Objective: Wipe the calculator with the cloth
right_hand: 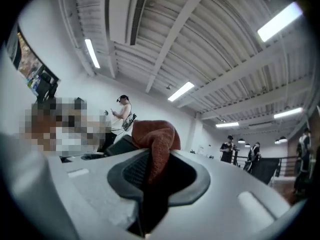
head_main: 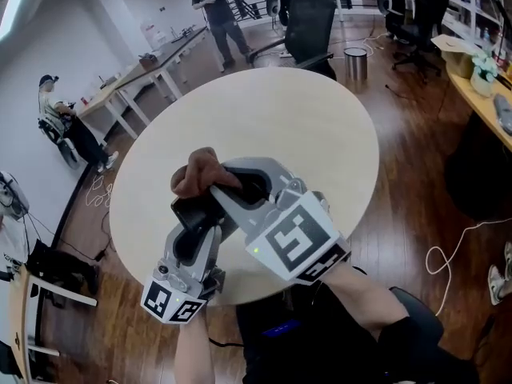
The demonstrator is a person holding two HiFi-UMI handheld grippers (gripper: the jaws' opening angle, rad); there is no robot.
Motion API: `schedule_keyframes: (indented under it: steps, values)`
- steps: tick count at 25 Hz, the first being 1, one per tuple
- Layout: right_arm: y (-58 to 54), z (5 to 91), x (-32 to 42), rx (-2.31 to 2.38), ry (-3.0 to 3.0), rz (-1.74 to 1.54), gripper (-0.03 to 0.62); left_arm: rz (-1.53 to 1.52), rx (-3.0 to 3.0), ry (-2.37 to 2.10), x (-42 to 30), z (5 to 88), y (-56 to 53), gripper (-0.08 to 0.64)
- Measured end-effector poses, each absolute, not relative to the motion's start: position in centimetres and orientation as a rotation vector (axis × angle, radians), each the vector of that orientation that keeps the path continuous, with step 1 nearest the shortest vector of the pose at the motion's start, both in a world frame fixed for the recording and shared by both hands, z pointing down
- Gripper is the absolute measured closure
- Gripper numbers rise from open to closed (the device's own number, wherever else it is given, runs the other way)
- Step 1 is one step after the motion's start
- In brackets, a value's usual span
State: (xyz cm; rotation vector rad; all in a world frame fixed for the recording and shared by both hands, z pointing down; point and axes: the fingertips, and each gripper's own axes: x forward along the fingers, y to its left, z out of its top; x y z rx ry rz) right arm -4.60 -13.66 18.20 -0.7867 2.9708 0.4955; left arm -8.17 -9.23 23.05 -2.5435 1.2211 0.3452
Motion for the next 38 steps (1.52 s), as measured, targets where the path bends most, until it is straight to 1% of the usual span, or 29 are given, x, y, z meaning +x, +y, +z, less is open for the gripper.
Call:
schedule_keyframes:
  steps: [5, 8, 10, 12, 17, 18, 20, 24, 29, 33, 36, 38]
  values:
    - [-22.2, 24.3, -1.1, -1.036, 3.086, 0.147, 0.514, 0.344, -2.553, 1.258, -9.9, 23.3, -9.0, 0.439]
    - [-22.9, 26.3, 0.7, -1.064, 3.095, 0.042, 0.514, 0.182, -2.473, 1.363, -11.9, 22.7, -9.7, 0.439]
    - [-22.4, 26.4, 1.1, -1.036, 3.106, 0.045, 0.514, -0.046, -2.373, 1.458, -13.0, 22.6, -11.1, 0.439]
    - [-21.6, 26.6, 1.1, -0.986, 3.137, 0.051, 0.514, -0.374, -2.244, 1.513, -13.3, 24.0, -12.9, 0.439]
    - [-19.7, 27.7, -0.1, -0.9, 3.209, 0.053, 0.514, -1.216, -1.825, 1.371, -12.3, 31.4, -17.0, 0.437]
    - [-19.5, 28.0, -0.1, -0.9, 3.219, 0.049, 0.514, -1.333, -1.754, 1.318, -11.8, 32.9, -17.5, 0.437]
    - [-19.5, 28.9, 0.5, -0.915, 3.237, 0.043, 0.514, -1.474, -1.668, 1.238, -10.2, 35.4, -18.3, 0.436]
    - [-20.0, 30.4, 2.9, -0.959, 3.265, 0.019, 0.514, -1.48, -1.726, 1.232, -6.7, 37.3, -19.7, 0.422]
    - [-19.3, 31.9, 3.2, -0.94, 3.341, -0.021, 0.514, -1.401, -2.099, 1.258, -4.9, 37.8, -18.9, 0.321]
    - [-17.3, 33.1, 2.9, -0.947, 3.419, 0.04, 0.514, -1.192, -2.408, 1.267, -4.4, 36.5, -17.4, 0.267]
    - [-15.9, 33.6, 2.4, -0.943, 3.48, 0.103, 0.514, -0.983, -2.612, 1.285, -5.6, 34.5, -17.0, 0.265]
    - [-15.2, 34.3, 1.8, -0.925, 3.526, 0.149, 0.514, -0.856, -2.706, 1.338, -7.7, 33.3, -17.4, 0.265]
